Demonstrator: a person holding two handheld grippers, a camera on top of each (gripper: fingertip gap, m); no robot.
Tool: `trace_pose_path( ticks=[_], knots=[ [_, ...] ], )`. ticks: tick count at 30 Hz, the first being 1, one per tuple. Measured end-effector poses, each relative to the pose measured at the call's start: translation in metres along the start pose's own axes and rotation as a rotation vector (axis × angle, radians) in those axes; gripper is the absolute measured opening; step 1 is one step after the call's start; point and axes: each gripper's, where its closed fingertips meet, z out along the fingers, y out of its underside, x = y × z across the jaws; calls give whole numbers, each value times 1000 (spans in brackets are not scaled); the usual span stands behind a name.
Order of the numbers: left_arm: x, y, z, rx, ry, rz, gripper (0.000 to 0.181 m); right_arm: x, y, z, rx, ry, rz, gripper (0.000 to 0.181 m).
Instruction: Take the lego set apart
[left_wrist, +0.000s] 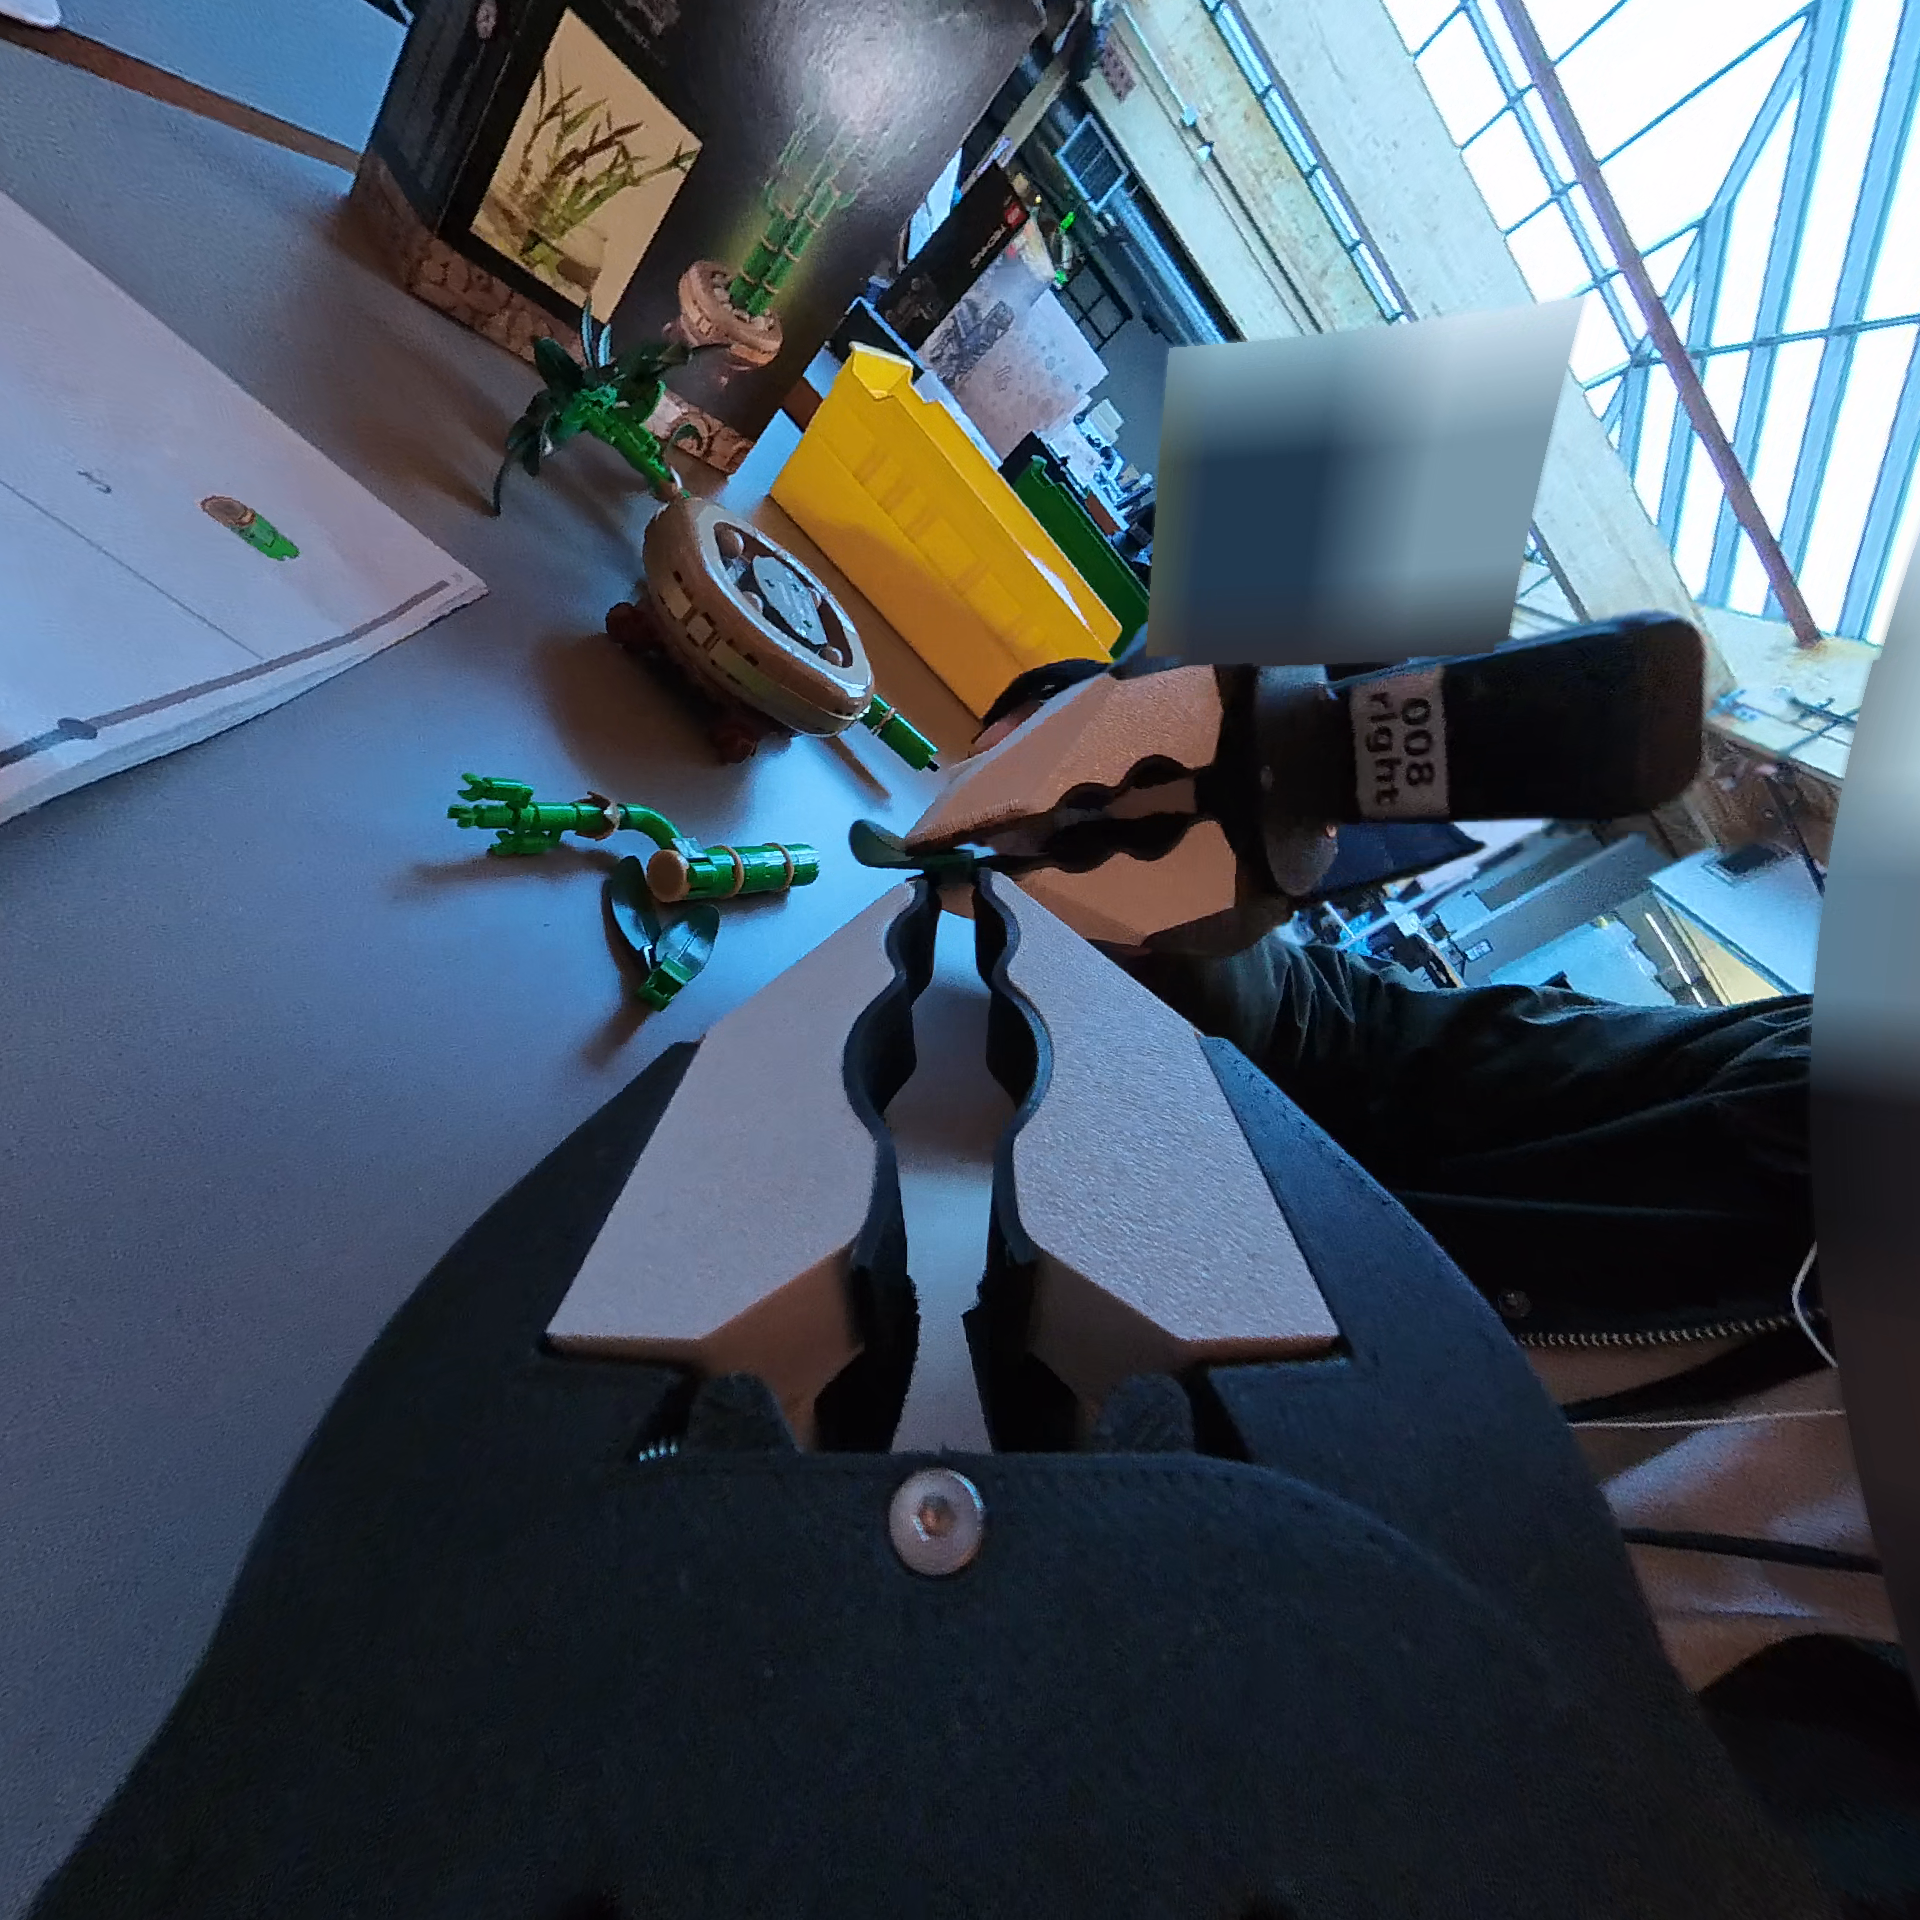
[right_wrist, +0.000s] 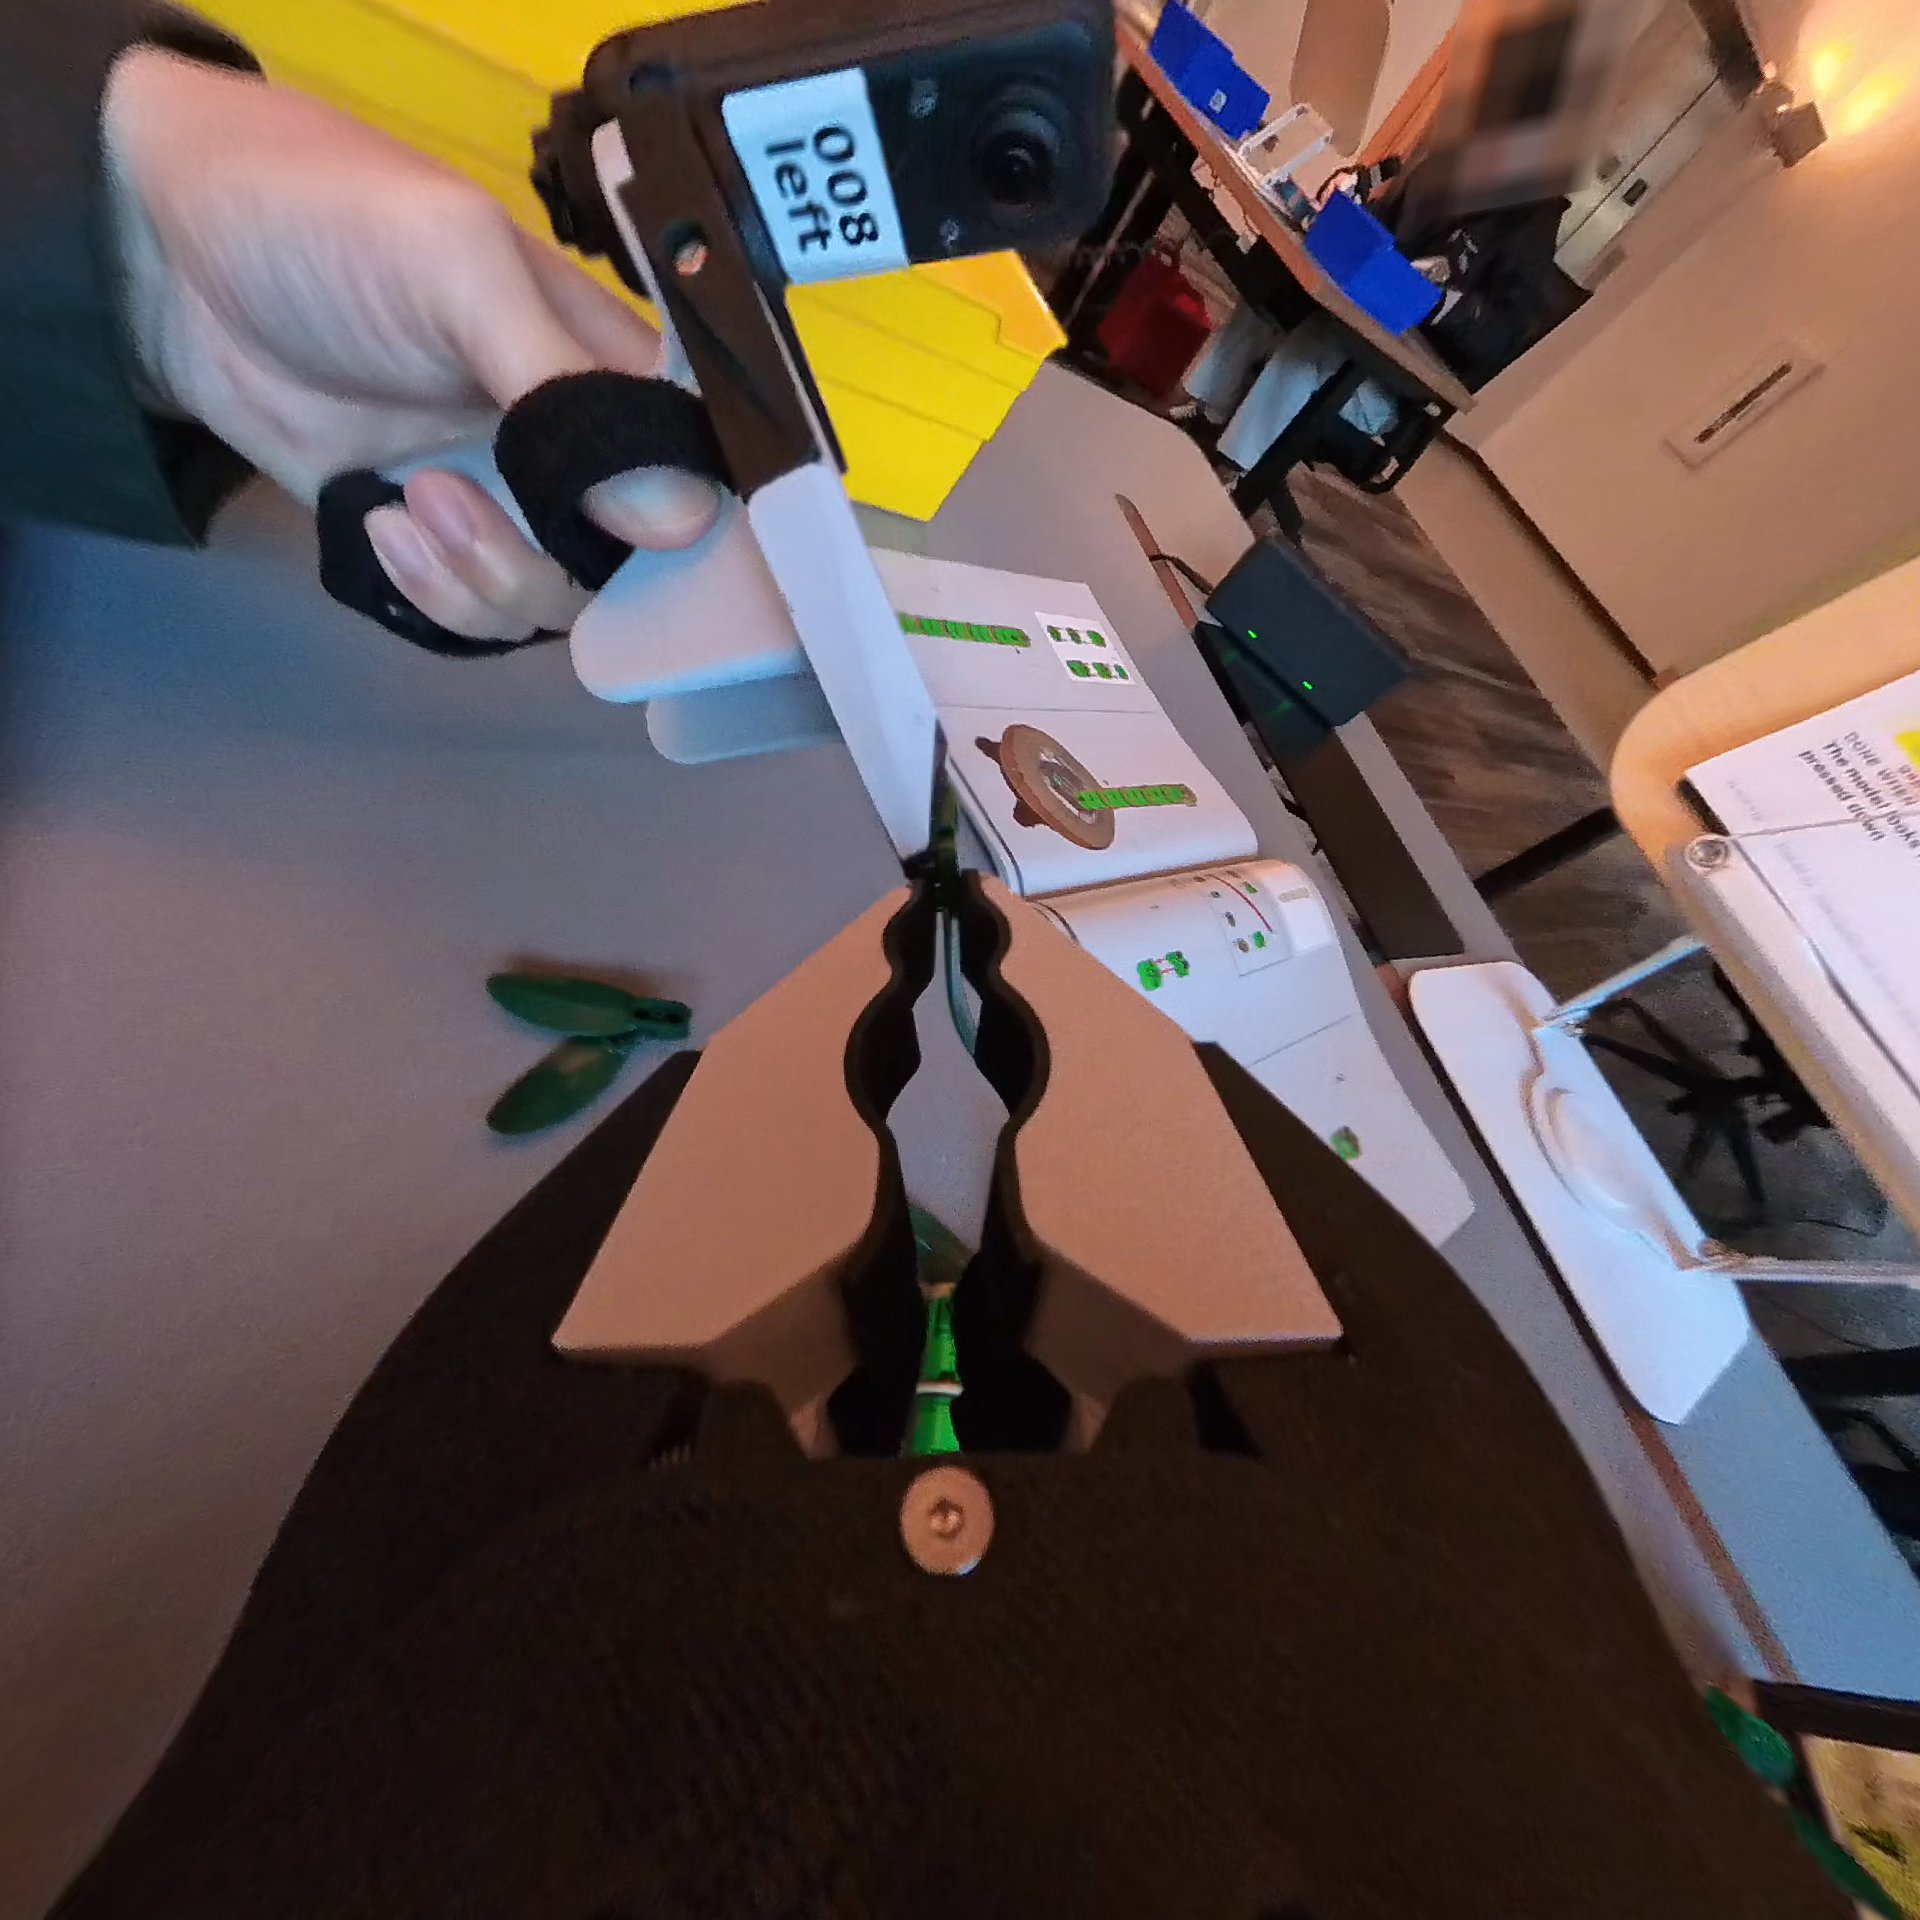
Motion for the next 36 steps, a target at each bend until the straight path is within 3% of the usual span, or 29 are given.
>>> trace_pose_path(
  ticks=[9, 12, 15, 19, 22, 26, 32, 36],
  knots=[
    [9, -9, -4, 53, 46, 5, 5, 6, -9, -6, 79, -16, 128, 3],
    [0, 12, 2, -45, -2, 10, 0, 38, -10, -19, 116, 150, 169, 3],
    [16, 11, 11, -1, 110, -66, 0, 47, -10, -31, 170, 119, 210, 3],
    [2, -11, -2, 121, 12, 39, 0, 36, -4, -20, 115, 86, 140, 3],
    [-1, -34, -16, 260, -11, 60, 31, 33, -3, -16, 100, 93, 101, 3],
    [9, -35, -10, 274, 80, 17, 32, 25, -8, -10, 98, 86, 62, 4],
    [5, -29, 1, 252, 48, 13, 6, 19, -9, -3, 79, 90, 14, 4],
    [4, -30, 0, 273, 64, -26, 6, 21, -9, -2, 85, 106, 33, 4]
  ],
)
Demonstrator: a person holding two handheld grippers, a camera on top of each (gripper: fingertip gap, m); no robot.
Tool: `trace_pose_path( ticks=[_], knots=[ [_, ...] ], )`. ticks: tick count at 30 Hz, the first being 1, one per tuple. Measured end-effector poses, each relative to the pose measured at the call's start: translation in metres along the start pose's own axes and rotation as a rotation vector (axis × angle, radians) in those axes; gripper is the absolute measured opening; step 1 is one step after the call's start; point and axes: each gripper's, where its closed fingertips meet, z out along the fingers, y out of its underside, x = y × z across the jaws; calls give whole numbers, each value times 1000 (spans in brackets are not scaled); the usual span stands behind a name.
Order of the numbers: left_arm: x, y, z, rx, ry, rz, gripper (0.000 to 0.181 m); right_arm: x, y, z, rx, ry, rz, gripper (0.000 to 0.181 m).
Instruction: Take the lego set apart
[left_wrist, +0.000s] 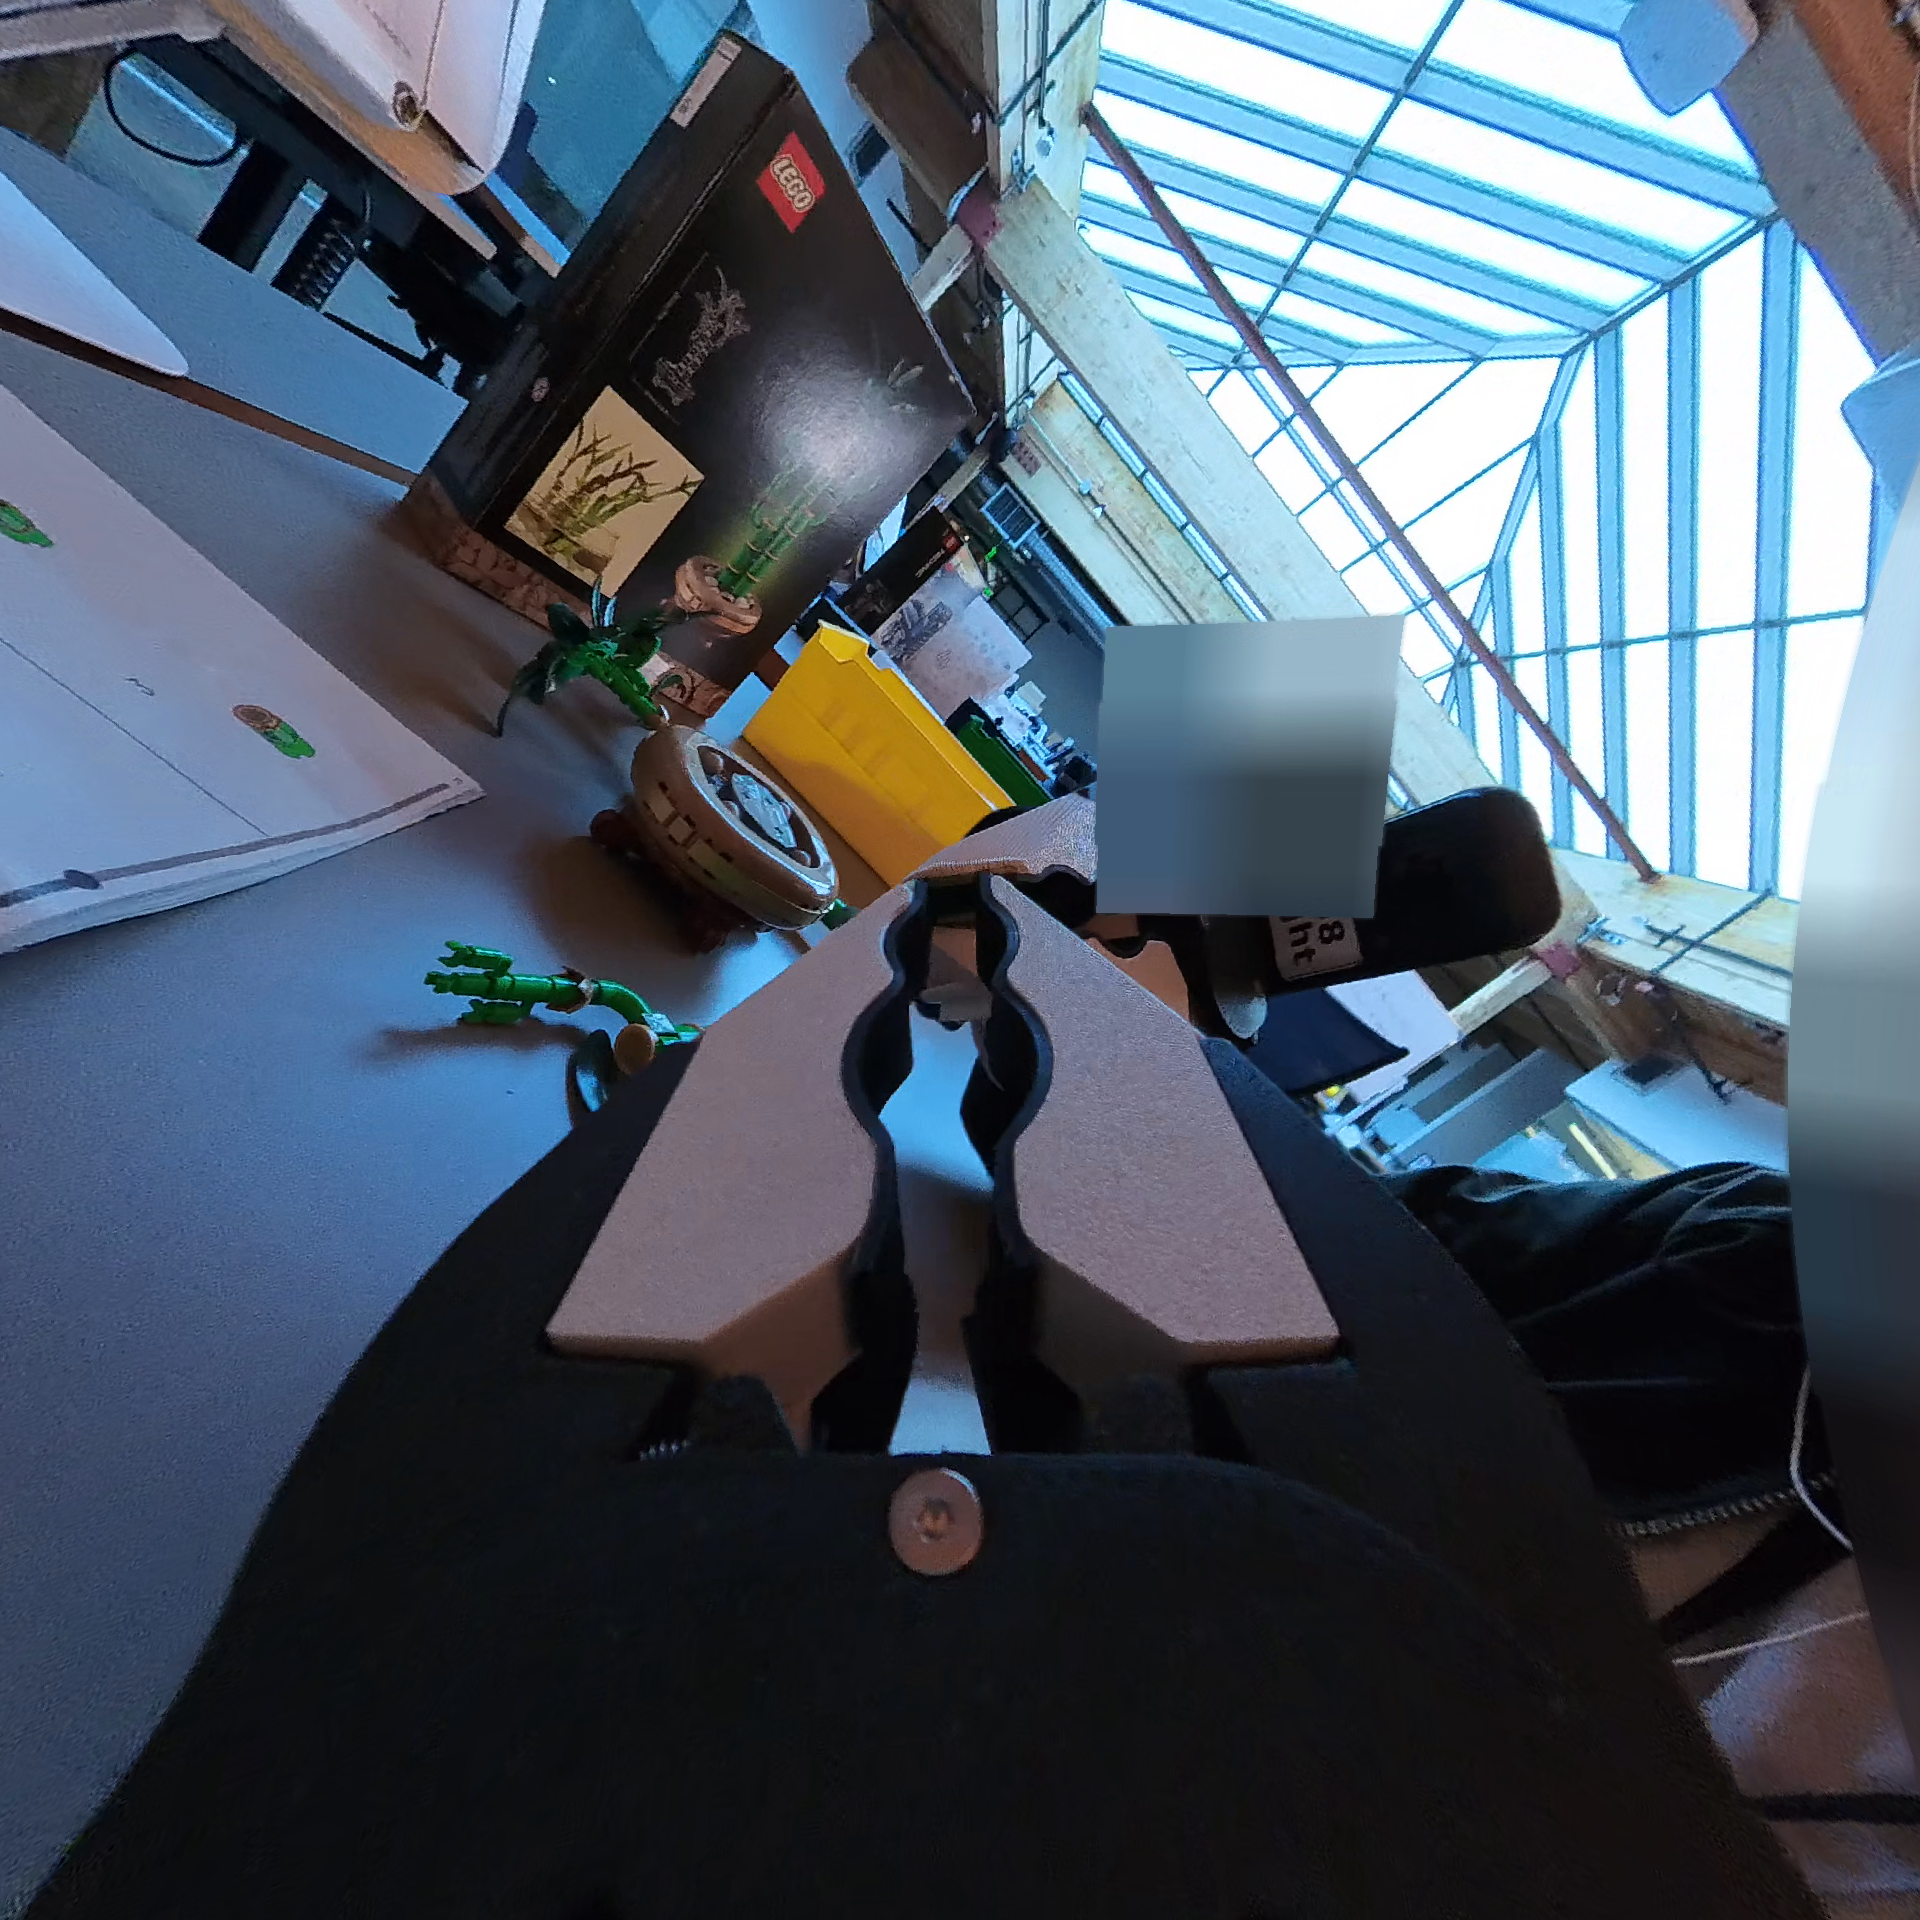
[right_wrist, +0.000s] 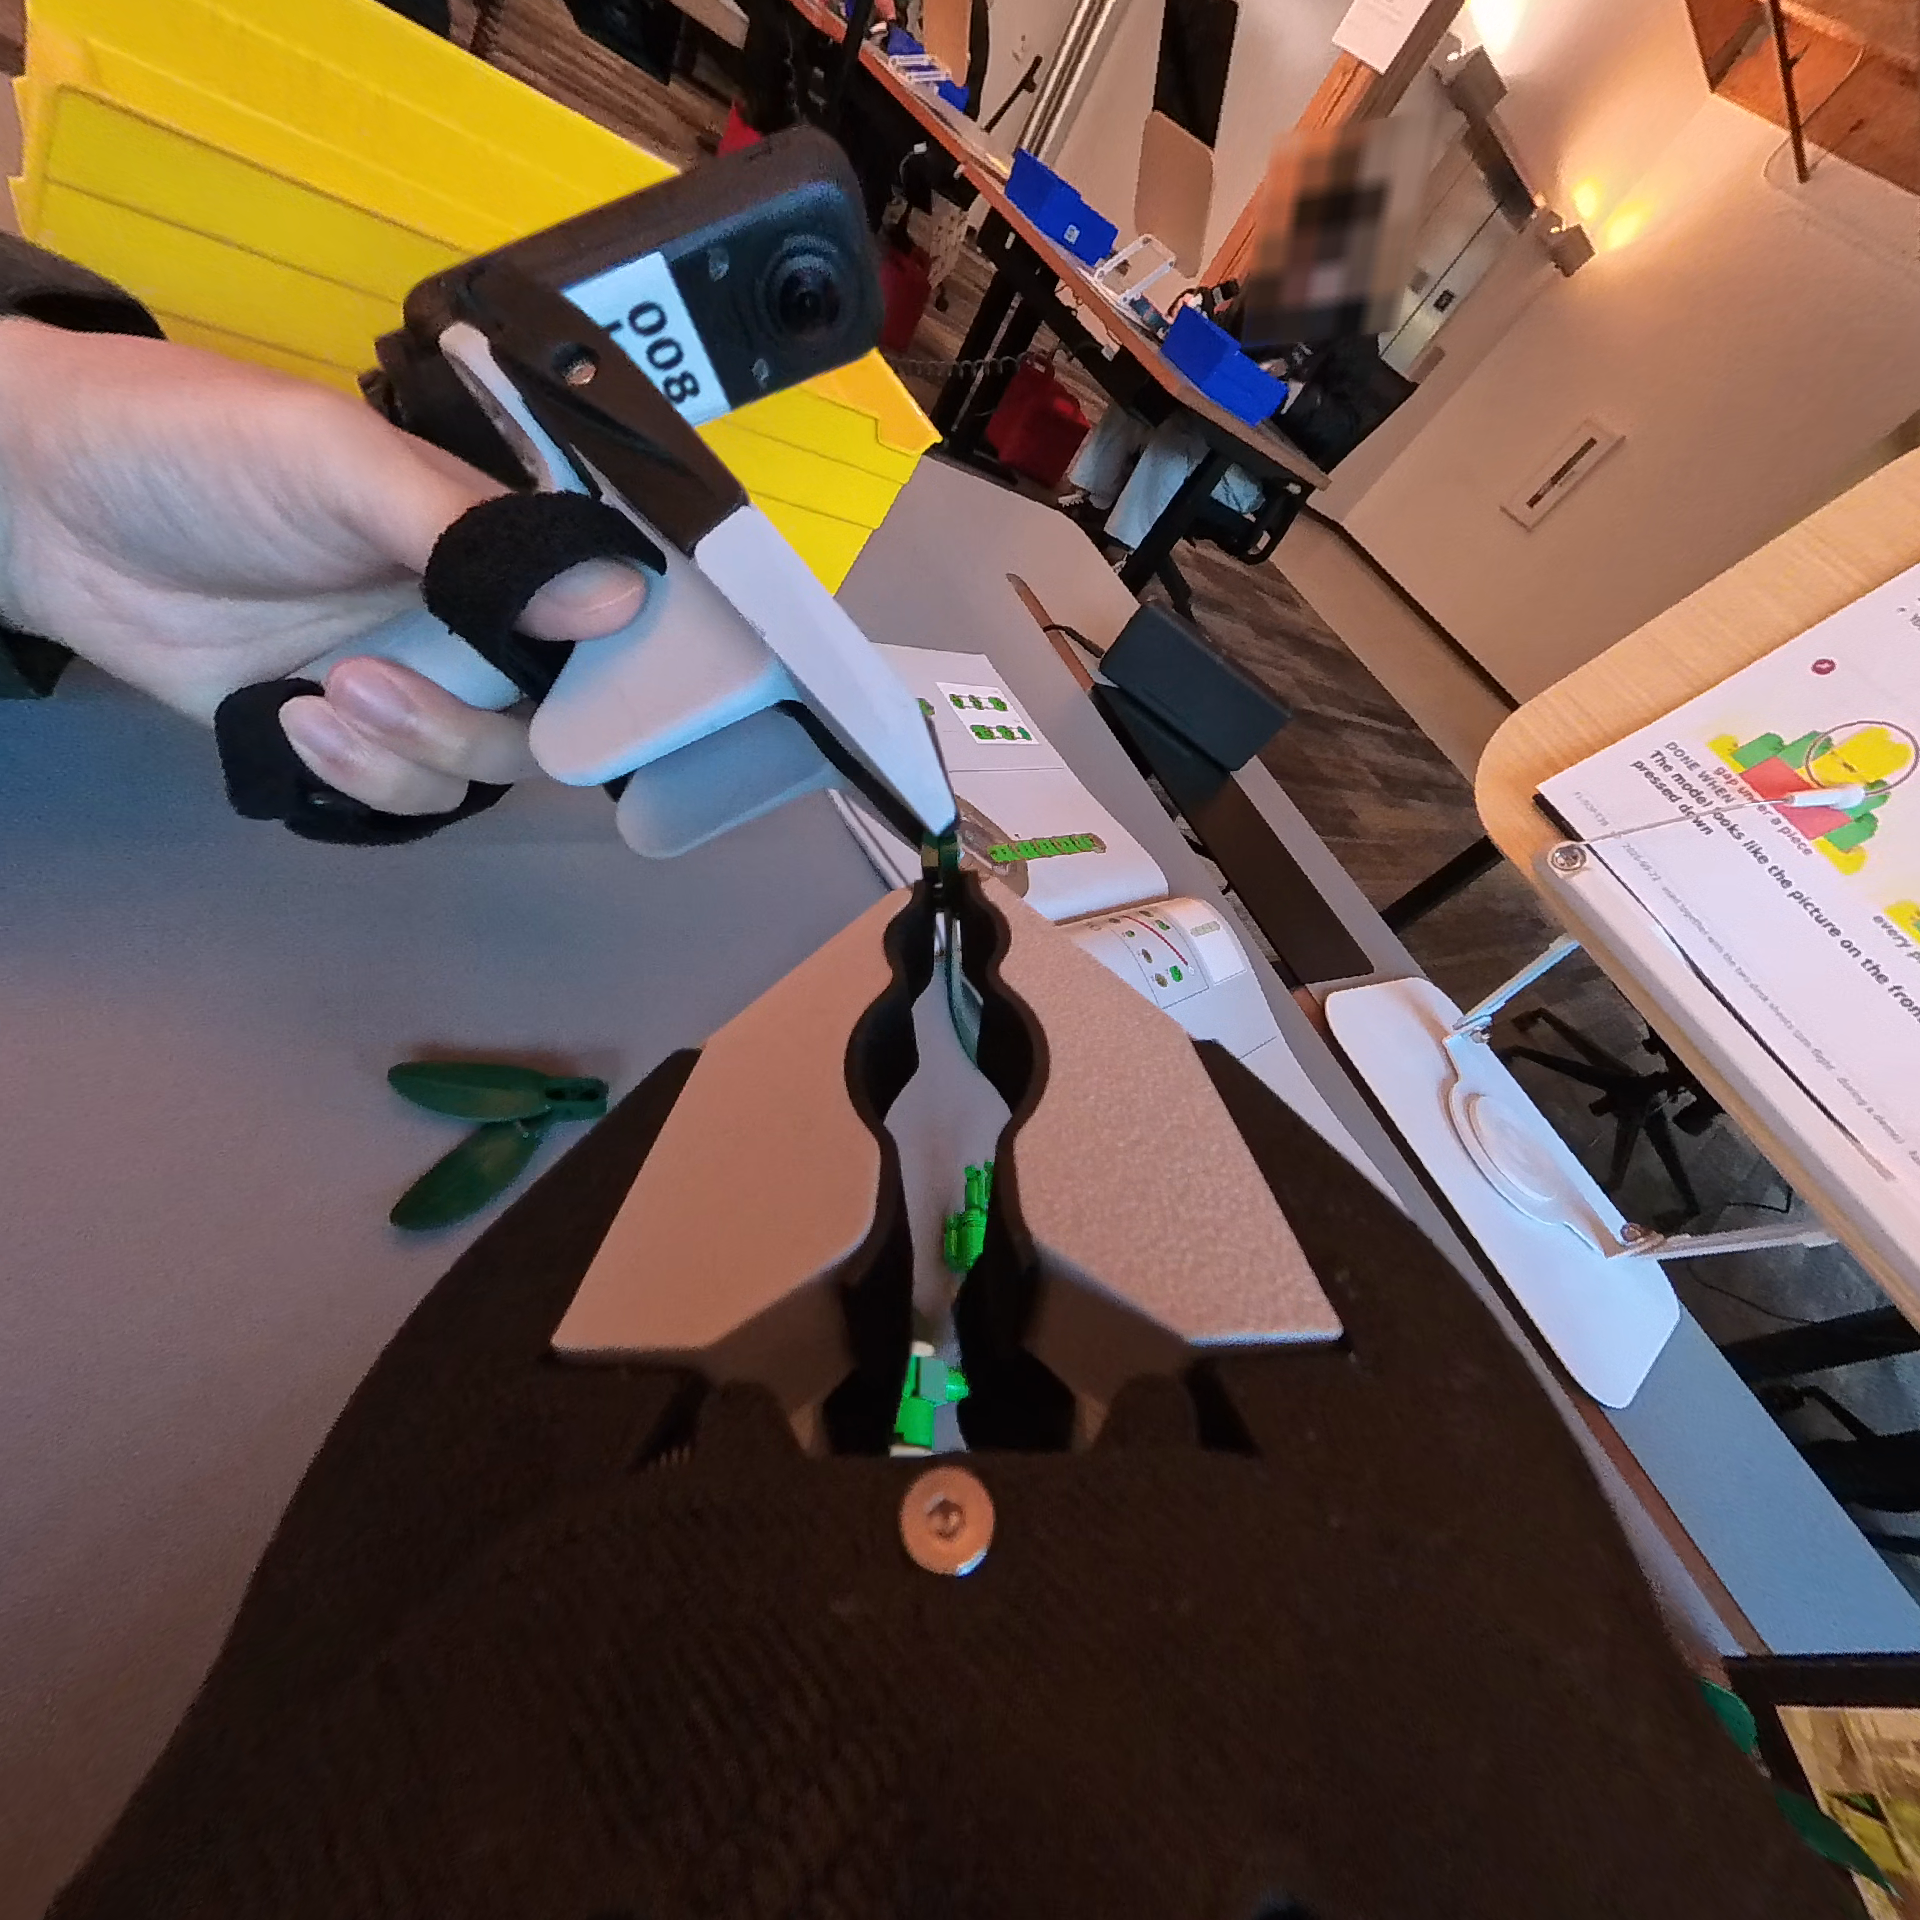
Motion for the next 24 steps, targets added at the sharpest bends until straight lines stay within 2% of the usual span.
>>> trace_pose_path(
  ticks=[6, 9, 13, 16, 18, 20, 22, 24],
  knots=[
    [0, -6, -3, 51, -7, -23, 6, 4, -3, 3, 54, -20, 218, 3],
    [-1, -9, -3, 86, -25, -17, 6, 7, -3, 5, 67, -2, 259, 3],
    [1, -10, -5, 91, 7, -79, 6, 7, -6, 4, 78, 3, 257, 3],
    [-3, 0, -8, 9, -6, -90, 6, -4, 0, 4, 61, -84, 159, 4],
    [-6, 5, -8, -27, -20, -83, 6, -6, 5, 4, 39, -85, 162, 4],
    [-3, -2, -6, 21, -14, -82, 6, 2, 0, 3, 46, -36, 208, 3],
    [-4, 12, -2, -31, -50, -51, 6, 35, -7, -8, 119, 100, 281, 3],
    [4, 12, 2, -4, 4, -87, 5, 42, -8, -14, 151, 48, 357, 2]
  ],
)
